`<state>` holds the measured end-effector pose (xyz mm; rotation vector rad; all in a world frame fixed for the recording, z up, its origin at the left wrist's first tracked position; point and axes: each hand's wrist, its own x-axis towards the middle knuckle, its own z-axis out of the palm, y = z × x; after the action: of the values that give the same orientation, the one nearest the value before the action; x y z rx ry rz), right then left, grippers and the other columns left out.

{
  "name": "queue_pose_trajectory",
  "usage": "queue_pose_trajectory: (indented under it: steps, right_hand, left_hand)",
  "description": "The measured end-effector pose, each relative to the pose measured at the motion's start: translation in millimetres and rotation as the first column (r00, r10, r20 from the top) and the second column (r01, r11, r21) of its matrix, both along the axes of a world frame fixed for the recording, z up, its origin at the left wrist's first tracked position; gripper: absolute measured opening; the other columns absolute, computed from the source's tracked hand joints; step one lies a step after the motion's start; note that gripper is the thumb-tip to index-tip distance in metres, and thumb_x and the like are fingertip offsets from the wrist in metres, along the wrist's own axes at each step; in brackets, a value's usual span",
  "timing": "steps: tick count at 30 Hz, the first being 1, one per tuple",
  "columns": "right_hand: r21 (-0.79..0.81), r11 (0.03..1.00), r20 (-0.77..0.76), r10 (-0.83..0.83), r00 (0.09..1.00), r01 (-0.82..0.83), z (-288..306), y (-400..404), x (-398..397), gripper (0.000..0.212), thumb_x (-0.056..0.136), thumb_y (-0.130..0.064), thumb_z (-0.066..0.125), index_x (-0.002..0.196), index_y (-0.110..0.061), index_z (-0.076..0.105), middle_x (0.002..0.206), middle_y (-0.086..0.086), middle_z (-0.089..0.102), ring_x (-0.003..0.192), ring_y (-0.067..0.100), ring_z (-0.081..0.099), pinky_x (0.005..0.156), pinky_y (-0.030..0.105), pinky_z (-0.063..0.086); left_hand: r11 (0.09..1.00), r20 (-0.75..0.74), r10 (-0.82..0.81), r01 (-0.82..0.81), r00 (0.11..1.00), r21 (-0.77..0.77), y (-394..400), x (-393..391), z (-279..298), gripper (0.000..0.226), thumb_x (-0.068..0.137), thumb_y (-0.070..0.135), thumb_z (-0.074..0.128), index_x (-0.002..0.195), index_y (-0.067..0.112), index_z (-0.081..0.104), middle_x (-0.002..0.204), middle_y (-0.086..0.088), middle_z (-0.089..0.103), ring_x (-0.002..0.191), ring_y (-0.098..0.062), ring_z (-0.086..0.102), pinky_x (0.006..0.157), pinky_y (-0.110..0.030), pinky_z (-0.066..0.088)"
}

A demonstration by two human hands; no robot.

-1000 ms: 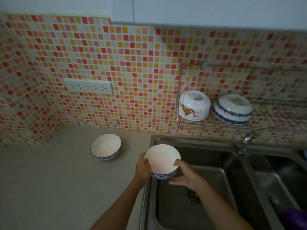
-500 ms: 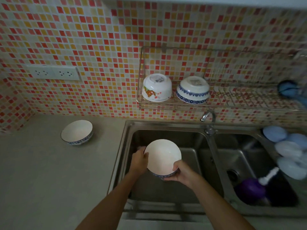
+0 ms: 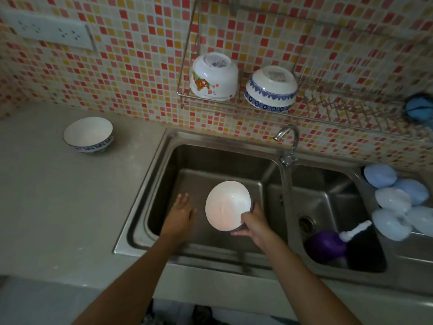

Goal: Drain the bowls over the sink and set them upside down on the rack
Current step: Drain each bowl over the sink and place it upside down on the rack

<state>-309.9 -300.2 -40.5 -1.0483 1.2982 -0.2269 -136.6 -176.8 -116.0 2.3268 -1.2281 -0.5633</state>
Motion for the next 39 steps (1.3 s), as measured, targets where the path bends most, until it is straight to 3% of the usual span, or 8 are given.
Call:
queue_pose_trajectory:
  steps: [4, 10, 13, 16, 21, 30, 35, 39]
  right_hand:
    - [-0.084, 0.996, -0.05, -0.005, 0.999, 0.001, -13, -1, -2, 0.059, 0.081, 0.01, 0.041, 0.131, -0.022, 0.041, 0.127, 0.0, 0.045, 0.105, 0.029, 0.047, 0.06, 0.049, 0.06]
    - [-0.295, 0.954, -0.147, 0.009, 0.989, -0.052, -33, -6, 1, 0.067, 0.077, 0.011, 0.045, 0.136, -0.02, 0.043, 0.12, -0.001, 0.046, 0.11, 0.027, 0.044, 0.053, 0.046, 0.058]
    - [-0.427, 0.898, -0.206, 0.019, 0.978, -0.108, -43, -7, 4, 0.071, 0.071, 0.011, 0.051, 0.137, -0.015, 0.044, 0.127, 0.006, 0.051, 0.117, 0.031, 0.049, 0.075, 0.057, 0.058]
    - [-0.522, 0.833, -0.296, 0.024, 0.955, -0.183, -51, -5, 6, 0.076, 0.07, 0.01, 0.054, 0.143, -0.009, 0.04, 0.137, 0.016, 0.048, 0.125, 0.035, 0.049, 0.101, 0.046, 0.048]
    - [-0.589, 0.75, -0.412, 0.043, 0.91, -0.301, -59, -1, 8, 0.081, 0.073, 0.01, 0.054, 0.146, -0.016, 0.034, 0.133, 0.017, 0.041, 0.12, 0.037, 0.05, 0.102, 0.045, 0.047]
    - [-0.722, 0.366, -0.583, 0.137, 0.801, -0.588, -55, -4, 4, 0.09, 0.071, 0.008, 0.067, 0.145, -0.028, 0.03, 0.125, 0.009, 0.041, 0.105, 0.027, 0.056, 0.087, 0.04, 0.054]
    - [-0.681, 0.054, -0.726, 0.074, 0.683, -0.73, -55, -4, -8, 0.094, 0.069, 0.008, 0.072, 0.149, -0.021, 0.032, 0.126, 0.018, 0.043, 0.102, 0.031, 0.053, 0.067, 0.041, 0.059]
    - [-0.687, 0.08, -0.722, 0.035, 0.691, -0.722, -55, 2, -12, 0.095, 0.068, 0.007, 0.073, 0.15, -0.021, 0.033, 0.125, 0.02, 0.044, 0.101, 0.031, 0.052, 0.067, 0.041, 0.059]
  left_hand:
    - [0.98, 0.065, -0.038, 0.024, 0.997, 0.199, 29, -7, -30, 0.057, 0.101, 0.036, 0.019, 0.149, 0.007, 0.014, 0.159, -0.009, 0.006, 0.147, -0.023, -0.006, 0.118, -0.038, -0.002]
    - [0.981, 0.109, -0.029, 0.007, 0.994, 0.192, 38, -8, -49, 0.072, 0.09, 0.043, -0.002, 0.148, 0.006, 0.019, 0.158, -0.009, 0.014, 0.147, -0.022, 0.003, 0.118, -0.037, -0.001]
    - [0.989, 0.108, -0.021, 0.005, 0.994, 0.149, 39, -9, -50, 0.083, 0.083, 0.046, -0.01, 0.147, 0.004, 0.022, 0.157, -0.01, 0.018, 0.147, -0.022, 0.008, 0.119, -0.036, 0.002]
    - [0.988, 0.116, -0.012, -0.006, 0.993, 0.157, 39, -10, -50, 0.077, 0.087, 0.044, -0.007, 0.148, 0.005, 0.02, 0.158, -0.009, 0.017, 0.147, -0.02, 0.007, 0.12, -0.035, 0.002]
    - [0.987, 0.112, -0.004, -0.014, 0.994, 0.158, 39, -10, -50, 0.071, 0.09, 0.041, -0.003, 0.148, 0.005, 0.019, 0.158, -0.008, 0.016, 0.147, -0.018, 0.006, 0.119, -0.031, -0.001]
    - [0.99, 0.109, -0.001, -0.014, 0.994, 0.143, 39, -10, -51, 0.07, 0.092, 0.042, -0.002, 0.149, 0.007, 0.017, 0.158, -0.007, 0.015, 0.147, -0.017, 0.006, 0.118, -0.03, -0.001]
    - [0.99, 0.093, 0.008, -0.021, 0.996, 0.139, 38, -11, -48, 0.054, 0.101, 0.033, 0.013, 0.149, 0.008, 0.015, 0.159, -0.007, 0.012, 0.147, -0.017, 0.003, 0.118, -0.03, -0.002]
    - [0.991, 0.105, 0.003, -0.017, 0.994, 0.136, 39, -11, -49, 0.056, 0.1, 0.034, 0.011, 0.149, 0.007, 0.014, 0.159, -0.007, 0.012, 0.147, -0.017, 0.003, 0.119, -0.031, -0.001]
